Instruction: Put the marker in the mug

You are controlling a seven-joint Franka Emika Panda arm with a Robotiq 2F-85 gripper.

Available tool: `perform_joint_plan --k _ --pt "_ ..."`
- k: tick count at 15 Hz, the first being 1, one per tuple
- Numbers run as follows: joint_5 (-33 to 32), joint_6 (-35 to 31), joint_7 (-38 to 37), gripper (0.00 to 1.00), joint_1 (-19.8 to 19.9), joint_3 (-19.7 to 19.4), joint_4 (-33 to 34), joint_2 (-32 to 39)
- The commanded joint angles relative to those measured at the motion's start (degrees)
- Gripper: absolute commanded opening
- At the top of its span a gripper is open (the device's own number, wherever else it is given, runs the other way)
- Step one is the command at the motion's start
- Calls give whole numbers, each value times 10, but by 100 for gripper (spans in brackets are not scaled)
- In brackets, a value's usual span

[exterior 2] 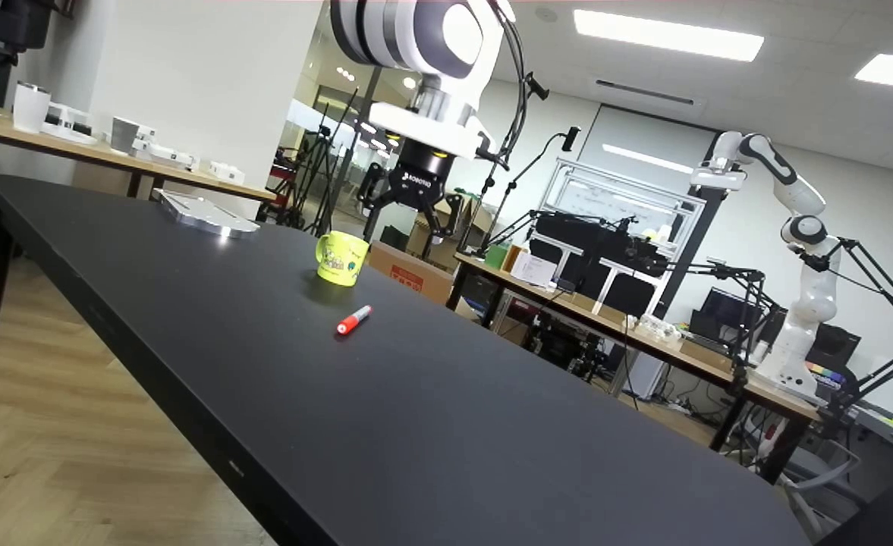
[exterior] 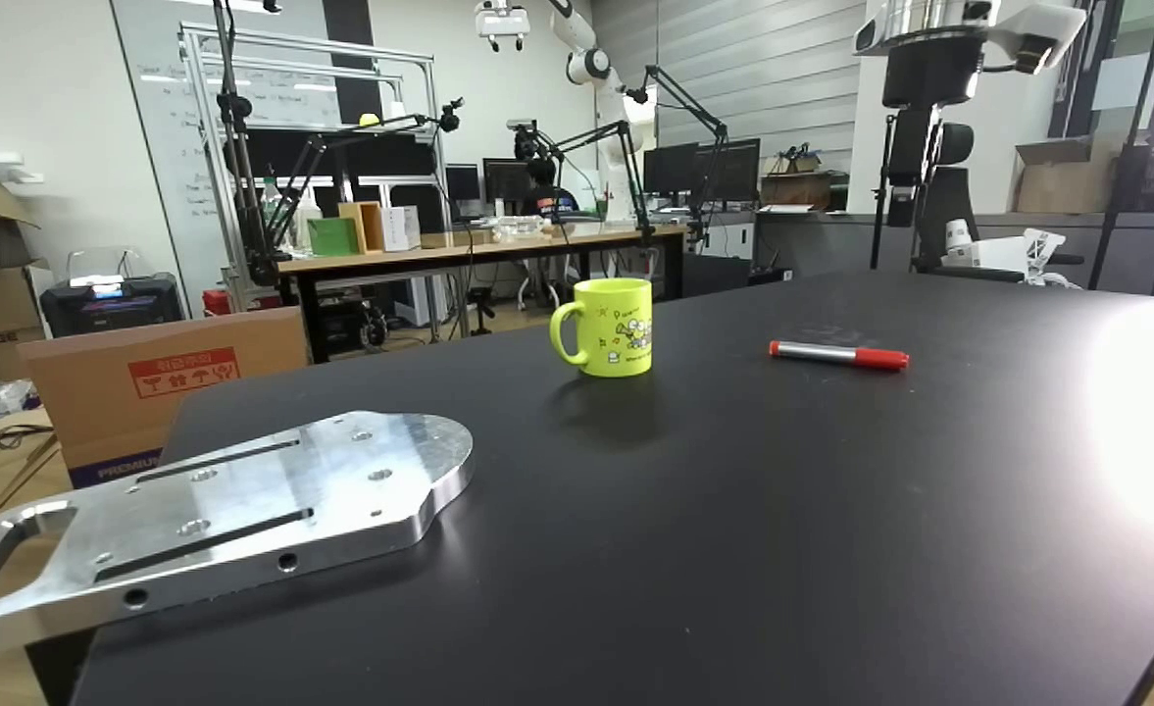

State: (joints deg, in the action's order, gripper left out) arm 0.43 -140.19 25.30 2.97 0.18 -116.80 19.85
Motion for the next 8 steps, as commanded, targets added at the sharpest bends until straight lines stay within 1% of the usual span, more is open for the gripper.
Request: perform_joint_plan --k 1,6,8 --pt "-2 -27 24 100 7 25 4 21" --pt "-30 -110 1 100 -5 32 -7 62" --pt "-38 -140 -2 100 -2 32 -8 81"
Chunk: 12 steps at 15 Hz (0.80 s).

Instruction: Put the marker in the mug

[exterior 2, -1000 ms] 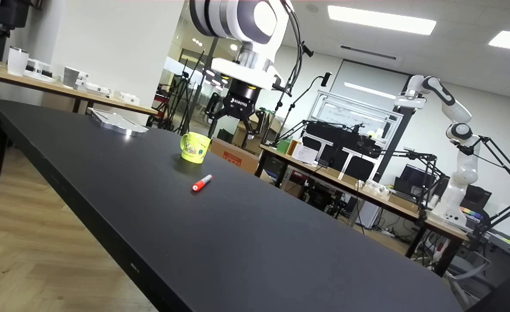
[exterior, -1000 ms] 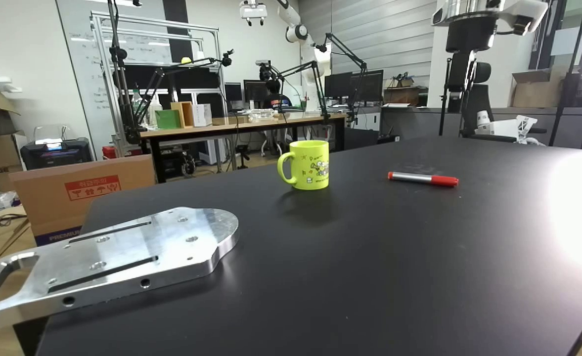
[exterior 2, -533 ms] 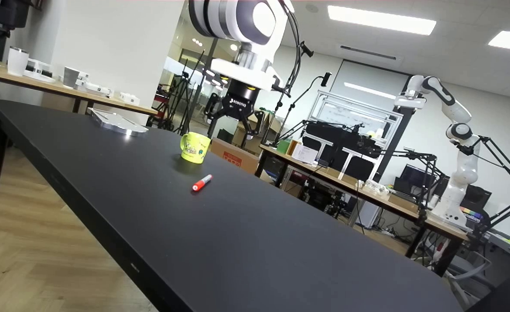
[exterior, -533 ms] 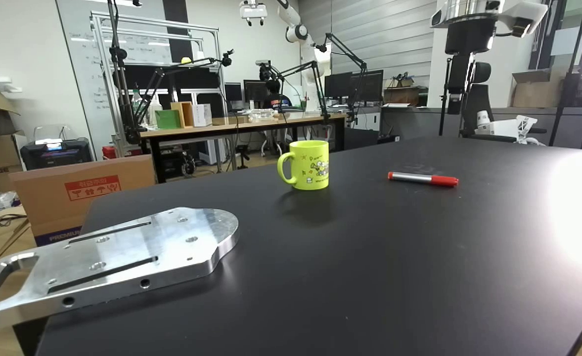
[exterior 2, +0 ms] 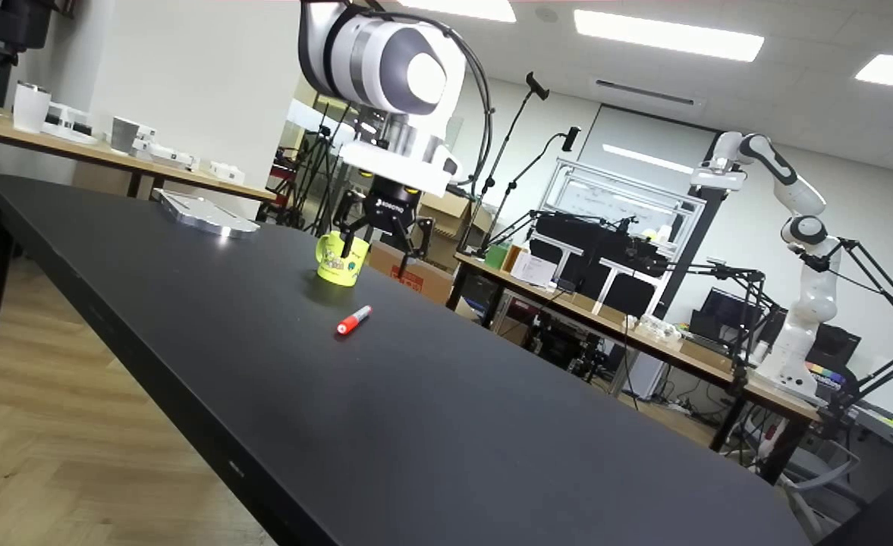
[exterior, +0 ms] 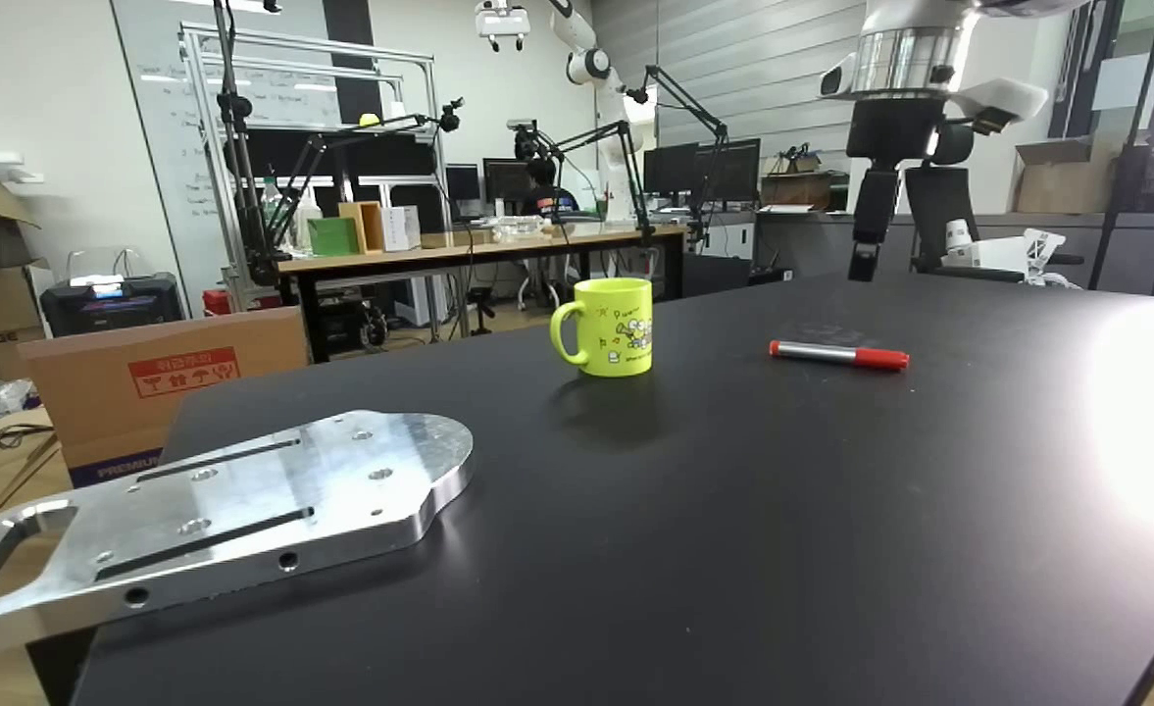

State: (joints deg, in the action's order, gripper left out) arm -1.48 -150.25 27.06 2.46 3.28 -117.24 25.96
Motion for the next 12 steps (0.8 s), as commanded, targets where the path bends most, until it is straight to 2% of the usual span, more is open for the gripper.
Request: perform_joint_plan --k 1,7,8,9,12 --pt "-21 -50 -22 100 4 1 -4 28" --pt "-19 -80 -26 100 17 7 1 72" --pt "-20 -82 -28 75 16 5 2 77" --pt "-23 -85 -31 73 15 3 3 82" --pt "-17 -79 -34 51 21 7 10 99"
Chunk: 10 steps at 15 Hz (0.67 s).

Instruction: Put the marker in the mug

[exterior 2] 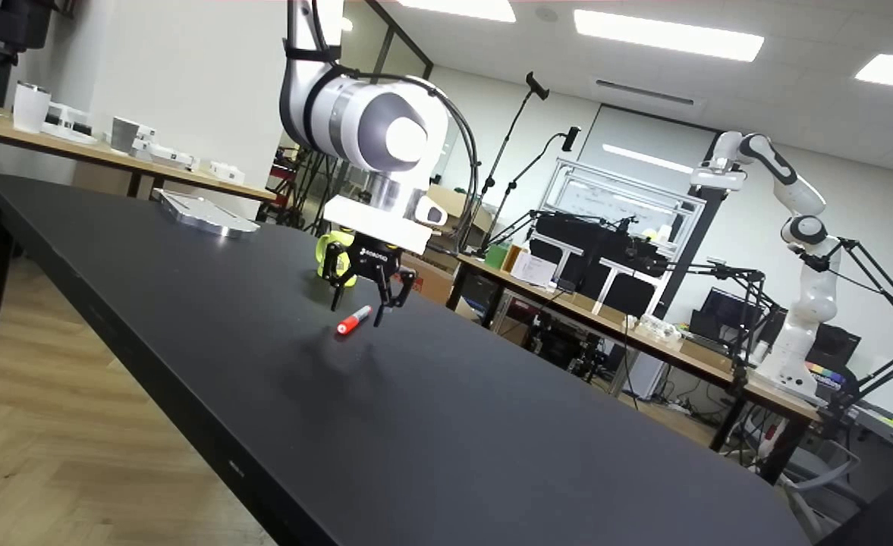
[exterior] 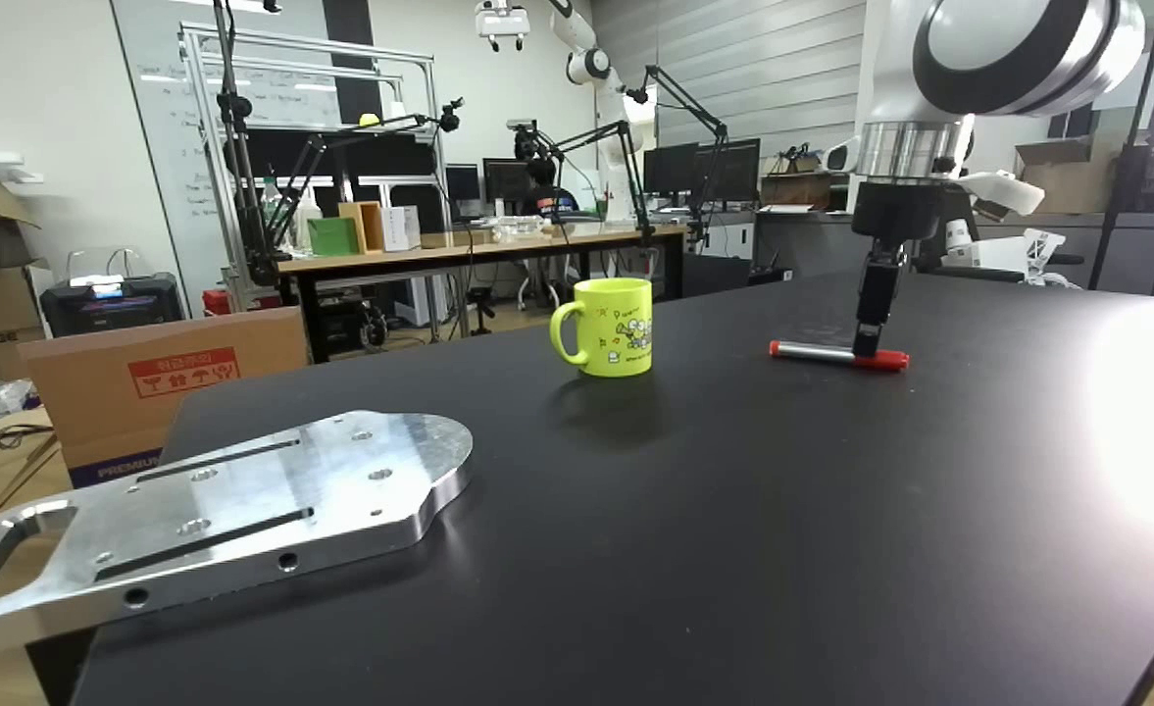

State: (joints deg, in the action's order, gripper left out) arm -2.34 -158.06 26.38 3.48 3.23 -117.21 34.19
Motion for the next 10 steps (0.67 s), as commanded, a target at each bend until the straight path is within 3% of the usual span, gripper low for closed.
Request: perform_joint_plan --k 1,4,7,8,10 --pt "-5 0 -27 43 14 10 10 20" --pt "-4 14 -41 23 14 6 14 26" --pt "-7 93 -109 4 -14 -22 26 5" --pt "0 133 -114 1 -9 -17 31 -5" --pt "14 198 -113 5 4 -7 44 -21"
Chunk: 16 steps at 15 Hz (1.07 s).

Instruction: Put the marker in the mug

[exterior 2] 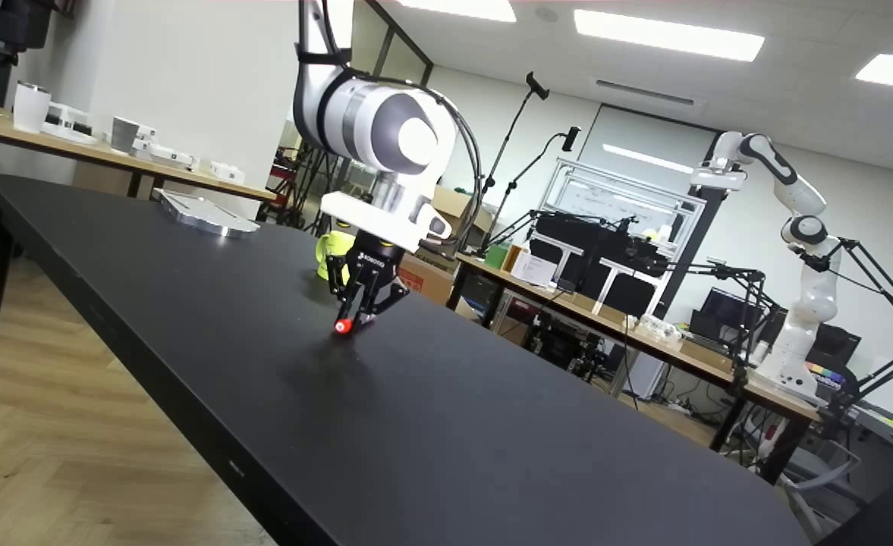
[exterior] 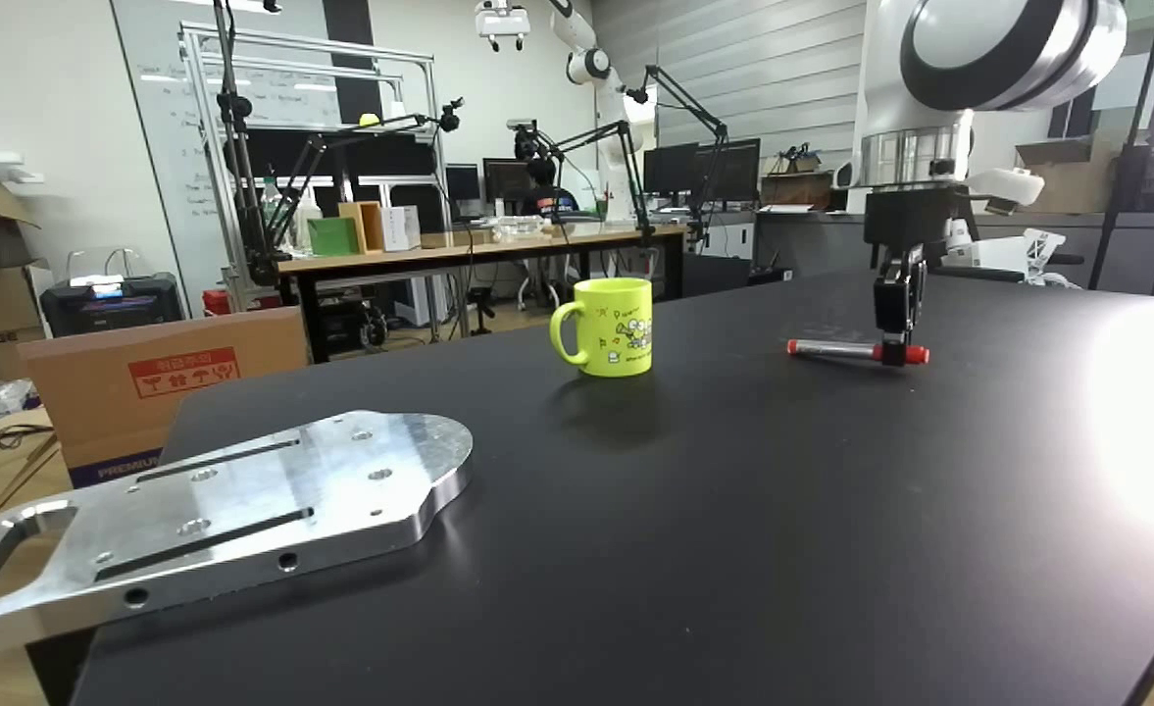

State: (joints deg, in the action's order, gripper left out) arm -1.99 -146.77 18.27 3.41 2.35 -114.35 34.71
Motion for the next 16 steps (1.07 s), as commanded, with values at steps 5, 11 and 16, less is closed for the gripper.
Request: perform_joint_plan --k 5,11,16 --pt "62 221 -25 5 27 5 57 -73" --pt "147 463 -84 5 49 -12 242 -27" --pt "229 658 -113 5 67 -6 397 57"
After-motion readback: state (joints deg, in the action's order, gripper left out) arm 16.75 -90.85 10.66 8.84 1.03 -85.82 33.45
